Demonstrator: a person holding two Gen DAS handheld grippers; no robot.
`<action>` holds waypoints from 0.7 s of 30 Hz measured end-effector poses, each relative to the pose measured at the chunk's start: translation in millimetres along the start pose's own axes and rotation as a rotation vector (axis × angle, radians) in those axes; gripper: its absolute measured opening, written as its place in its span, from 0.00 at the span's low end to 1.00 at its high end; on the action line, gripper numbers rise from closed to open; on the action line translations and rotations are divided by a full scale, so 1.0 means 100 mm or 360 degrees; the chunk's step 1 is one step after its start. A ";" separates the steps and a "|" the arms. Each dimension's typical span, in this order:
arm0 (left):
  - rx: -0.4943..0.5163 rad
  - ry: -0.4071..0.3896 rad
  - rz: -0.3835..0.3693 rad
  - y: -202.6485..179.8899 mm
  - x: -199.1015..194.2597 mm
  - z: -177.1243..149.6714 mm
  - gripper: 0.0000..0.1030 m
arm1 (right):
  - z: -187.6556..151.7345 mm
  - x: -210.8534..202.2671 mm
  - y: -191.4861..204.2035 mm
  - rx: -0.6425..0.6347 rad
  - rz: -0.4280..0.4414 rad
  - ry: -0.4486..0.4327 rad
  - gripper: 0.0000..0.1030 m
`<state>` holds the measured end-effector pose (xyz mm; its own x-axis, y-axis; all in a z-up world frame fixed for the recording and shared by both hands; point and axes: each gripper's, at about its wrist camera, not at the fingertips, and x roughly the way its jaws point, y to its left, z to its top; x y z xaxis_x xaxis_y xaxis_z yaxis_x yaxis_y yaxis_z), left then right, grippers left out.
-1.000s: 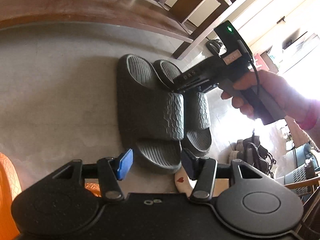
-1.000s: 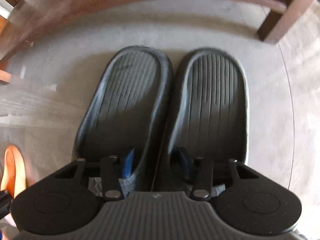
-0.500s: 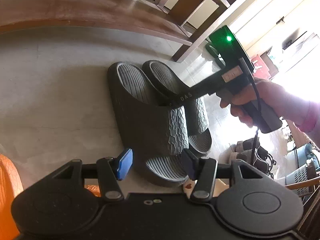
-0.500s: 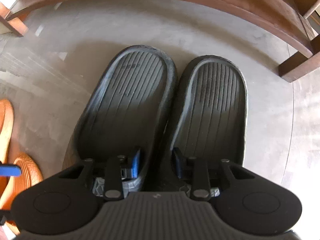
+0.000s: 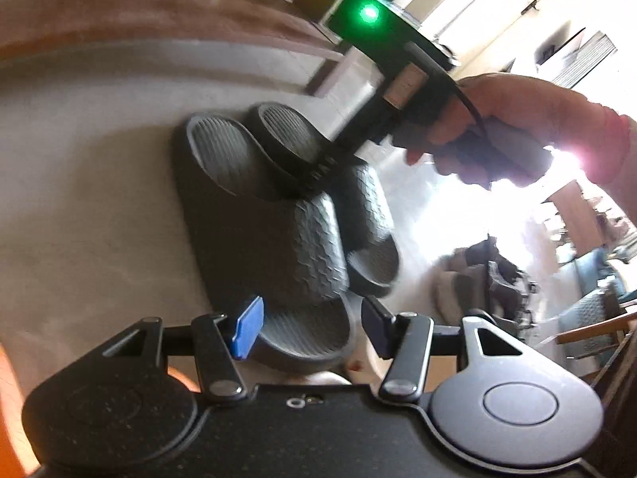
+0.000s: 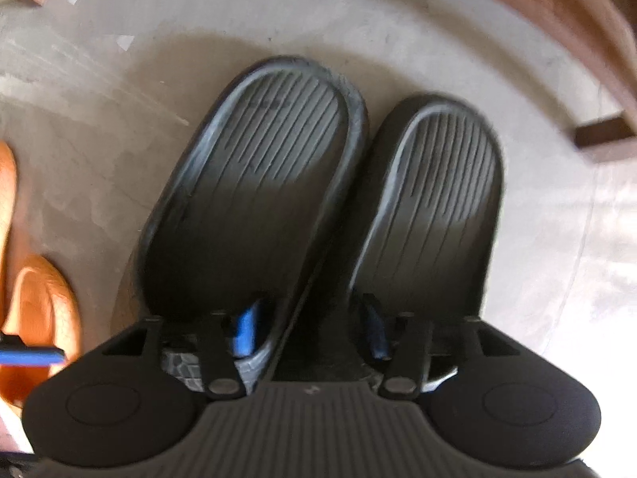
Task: Organize scattered shoes
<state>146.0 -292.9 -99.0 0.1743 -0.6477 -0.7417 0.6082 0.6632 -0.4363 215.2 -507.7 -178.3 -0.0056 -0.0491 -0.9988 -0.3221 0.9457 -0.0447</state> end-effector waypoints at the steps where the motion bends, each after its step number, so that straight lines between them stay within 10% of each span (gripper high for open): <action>1: 0.0026 -0.0010 0.0076 -0.01 -0.01 0.01 0.52 | -0.01 -0.03 0.06 -0.0055 -0.0053 -0.0028 0.61; 21: 0.0179 0.0007 0.0504 0.05 0.10 0.07 0.53 | 0.02 0.27 -0.11 0.0221 0.0163 0.0018 0.91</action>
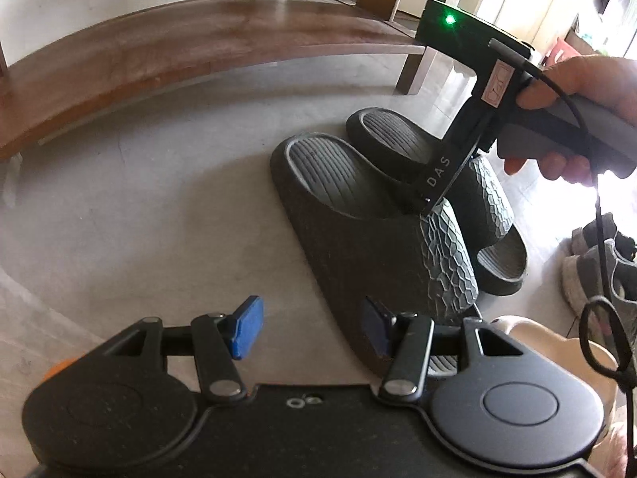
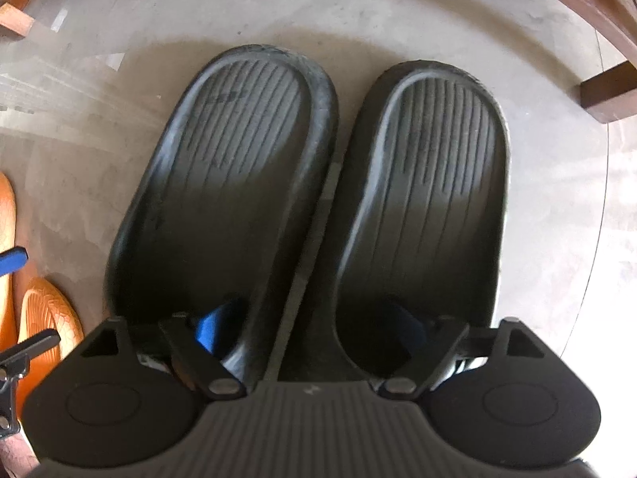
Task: Organize scattered shoes
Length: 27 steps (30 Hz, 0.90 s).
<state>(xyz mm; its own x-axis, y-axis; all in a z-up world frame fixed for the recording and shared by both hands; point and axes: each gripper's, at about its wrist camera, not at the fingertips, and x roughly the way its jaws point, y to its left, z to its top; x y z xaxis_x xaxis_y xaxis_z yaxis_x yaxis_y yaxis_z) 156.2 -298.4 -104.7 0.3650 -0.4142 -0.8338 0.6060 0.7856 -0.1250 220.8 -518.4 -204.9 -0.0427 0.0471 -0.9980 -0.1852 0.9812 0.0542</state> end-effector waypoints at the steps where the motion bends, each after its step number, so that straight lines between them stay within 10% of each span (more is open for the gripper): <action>1: 0.0009 -0.0002 0.0002 0.00 -0.01 -0.01 0.53 | 0.00 0.02 0.02 -0.0001 -0.0002 -0.0002 0.96; 17: -0.0016 0.0049 -0.0028 0.02 0.04 -0.07 0.54 | 0.02 0.13 0.19 0.0025 -0.0019 -0.0020 1.00; 27: -0.0046 0.0054 -0.0026 0.08 0.01 -0.09 0.54 | 0.09 0.25 0.19 0.0107 0.0034 0.0227 0.99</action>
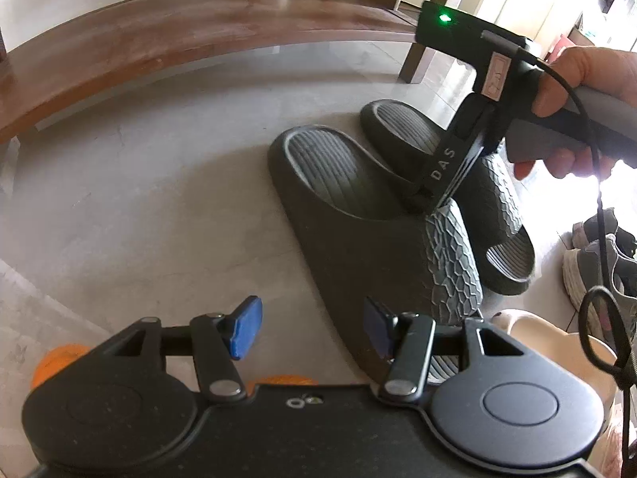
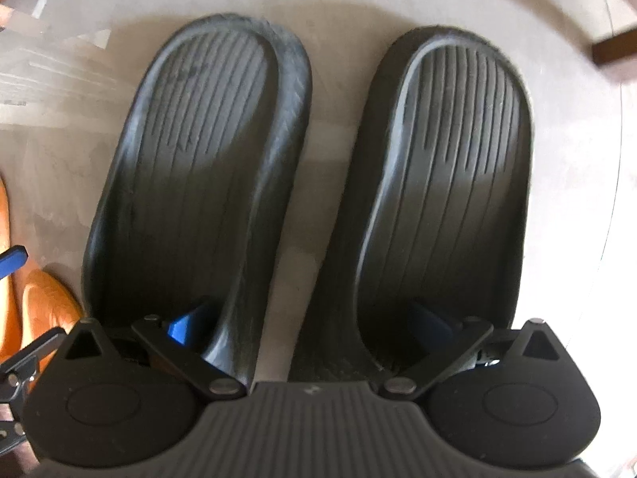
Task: Organize scattered shoes
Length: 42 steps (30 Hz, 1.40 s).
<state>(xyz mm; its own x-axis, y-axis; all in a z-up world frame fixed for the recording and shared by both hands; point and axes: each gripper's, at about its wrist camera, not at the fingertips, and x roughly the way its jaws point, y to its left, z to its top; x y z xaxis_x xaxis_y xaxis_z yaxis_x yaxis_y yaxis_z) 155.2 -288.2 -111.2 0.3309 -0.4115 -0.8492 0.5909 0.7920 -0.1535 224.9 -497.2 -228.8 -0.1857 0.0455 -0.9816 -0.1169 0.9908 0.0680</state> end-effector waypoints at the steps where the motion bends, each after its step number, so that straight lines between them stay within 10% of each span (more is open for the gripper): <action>1: -0.0004 0.0000 0.0000 0.00 0.00 0.00 0.54 | 0.00 -0.01 -0.01 0.0012 0.0022 -0.0003 0.99; 6: 0.0008 0.0006 -0.0011 -0.04 0.01 0.02 0.54 | 0.00 -0.02 0.03 -0.0001 0.0031 -0.0010 0.99; 18: -0.0016 -0.0041 -0.0004 0.00 -0.06 0.06 0.55 | -0.23 -0.17 0.30 -0.0060 0.0005 -0.0267 0.29; 23: -0.0011 -0.0050 0.0002 -0.03 -0.09 0.05 0.56 | -0.47 -0.23 0.33 -0.0053 0.0026 -0.0528 0.27; 30: 0.0003 -0.0076 -0.0003 -0.06 -0.12 0.09 0.56 | -0.26 -0.12 0.22 -0.0040 0.0160 -0.0291 0.28; 42: 0.0074 -0.0037 -0.0112 -0.17 -0.06 0.03 0.57 | -0.14 -0.13 0.40 0.0017 0.0114 -0.0452 0.25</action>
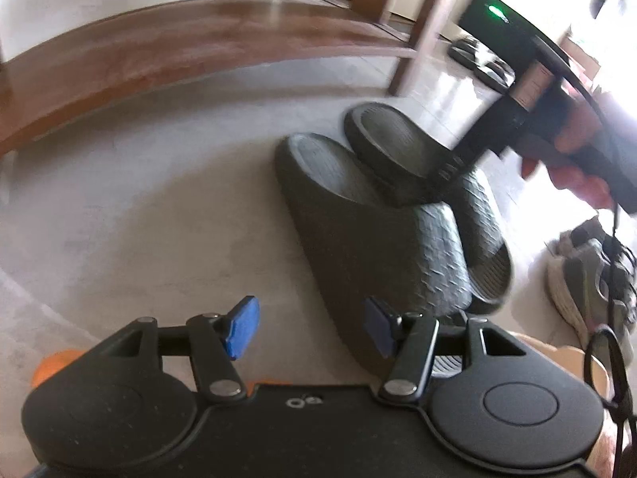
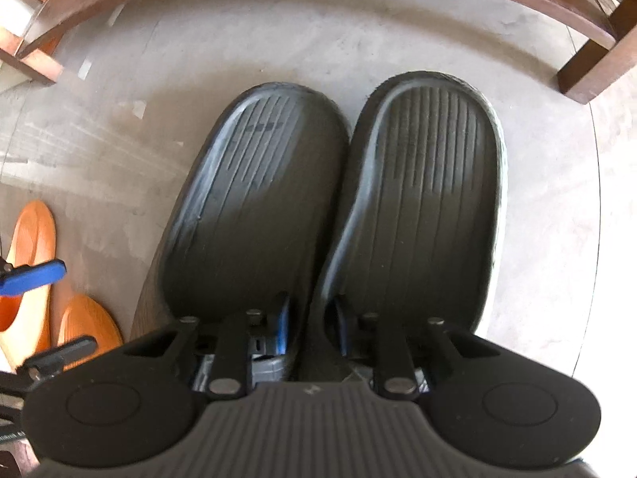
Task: Organize scattered shoes
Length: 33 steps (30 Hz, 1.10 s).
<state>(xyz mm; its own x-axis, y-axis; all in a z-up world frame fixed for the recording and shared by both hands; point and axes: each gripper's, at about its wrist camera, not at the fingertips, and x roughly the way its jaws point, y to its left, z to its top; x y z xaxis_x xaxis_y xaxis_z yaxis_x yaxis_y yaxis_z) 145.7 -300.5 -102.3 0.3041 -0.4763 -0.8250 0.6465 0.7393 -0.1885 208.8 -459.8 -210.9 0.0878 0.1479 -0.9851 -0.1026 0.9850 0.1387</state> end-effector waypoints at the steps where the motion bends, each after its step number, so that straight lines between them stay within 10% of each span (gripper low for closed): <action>1: 0.0033 0.0013 -0.0032 -0.05 0.02 -0.01 0.57 | 0.02 0.00 -0.04 -0.0003 0.0004 0.0014 0.25; 14: -0.0024 0.0149 -0.0225 -0.25 0.39 -0.02 0.61 | 0.48 0.21 -0.09 -0.0173 -0.0055 0.0427 0.36; 20: -0.0030 -0.0021 -0.0182 -0.26 0.29 0.07 0.62 | 0.36 0.12 -0.04 -0.0236 -0.0097 0.0239 0.27; 33: -0.0163 -0.0299 -0.0064 -0.05 -0.23 0.08 0.61 | 0.02 -0.33 -0.88 0.0489 0.0358 -0.0519 0.24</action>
<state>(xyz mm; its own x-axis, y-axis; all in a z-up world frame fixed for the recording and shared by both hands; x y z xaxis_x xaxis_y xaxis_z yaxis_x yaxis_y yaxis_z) 141.1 -296.7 -77.8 0.4109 -0.5798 -0.7035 0.5891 0.7578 -0.2805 216.5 -551.1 -190.8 0.4071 0.3314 -0.8511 0.1380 0.8988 0.4160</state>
